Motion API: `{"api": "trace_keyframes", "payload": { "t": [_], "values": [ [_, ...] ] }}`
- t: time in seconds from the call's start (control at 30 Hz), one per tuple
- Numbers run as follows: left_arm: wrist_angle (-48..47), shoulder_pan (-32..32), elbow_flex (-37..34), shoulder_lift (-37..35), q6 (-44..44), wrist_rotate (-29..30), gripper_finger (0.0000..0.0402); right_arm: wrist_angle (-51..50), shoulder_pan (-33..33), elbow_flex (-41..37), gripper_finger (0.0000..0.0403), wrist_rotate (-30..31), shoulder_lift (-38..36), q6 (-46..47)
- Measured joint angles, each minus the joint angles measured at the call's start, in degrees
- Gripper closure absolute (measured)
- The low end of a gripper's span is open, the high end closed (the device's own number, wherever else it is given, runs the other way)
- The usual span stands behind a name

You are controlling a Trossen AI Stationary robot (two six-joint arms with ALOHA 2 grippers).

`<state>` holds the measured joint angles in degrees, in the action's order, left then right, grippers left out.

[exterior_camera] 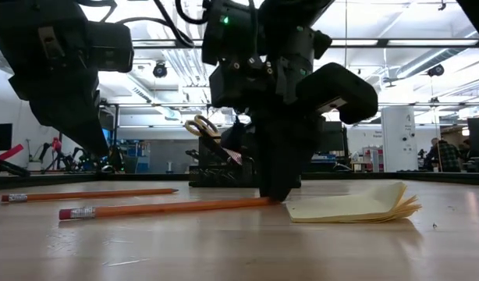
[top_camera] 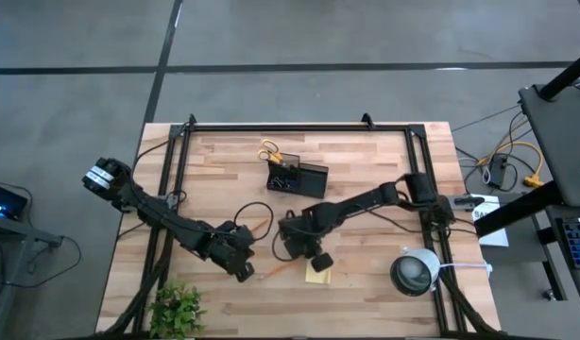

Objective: Pick and place office supplies into organizer
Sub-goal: Put the bottom orange pencil into the black organizer bin

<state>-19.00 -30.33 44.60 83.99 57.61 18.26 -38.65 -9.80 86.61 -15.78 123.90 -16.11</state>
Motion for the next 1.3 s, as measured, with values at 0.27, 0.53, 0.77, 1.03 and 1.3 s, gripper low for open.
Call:
{"api": "trace_keyframes", "payload": {
  "t": [0.27,0.53,0.77,1.03,1.3],
  "values": [
    [0.33,0.00,0.00,0.00,0.15,-0.01,0.0400,0.88,-0.86,-0.24,0.0388,0.51,-0.02,4.45],
    [4.64,-0.04,0.37,0.00,0.42,-0.05,0.0400,7.18,-0.86,-3.25,0.0392,0.71,-0.31,10.68],
    [4.79,-0.11,0.12,0.00,0.15,-1.06,0.0400,13.59,-0.86,-4.51,0.0393,2.38,-0.20,15.78],
    [2.97,-1.82,0.13,0.00,0.57,-7.15,0.0400,14.05,-0.86,-5.79,0.0388,3.73,-0.67,15.75],
    [2.99,-2.03,0.13,0.00,2.03,-6.62,0.0400,13.83,-0.74,-5.15,0.0351,8.20,-2.17,14.31]
  ]
}}
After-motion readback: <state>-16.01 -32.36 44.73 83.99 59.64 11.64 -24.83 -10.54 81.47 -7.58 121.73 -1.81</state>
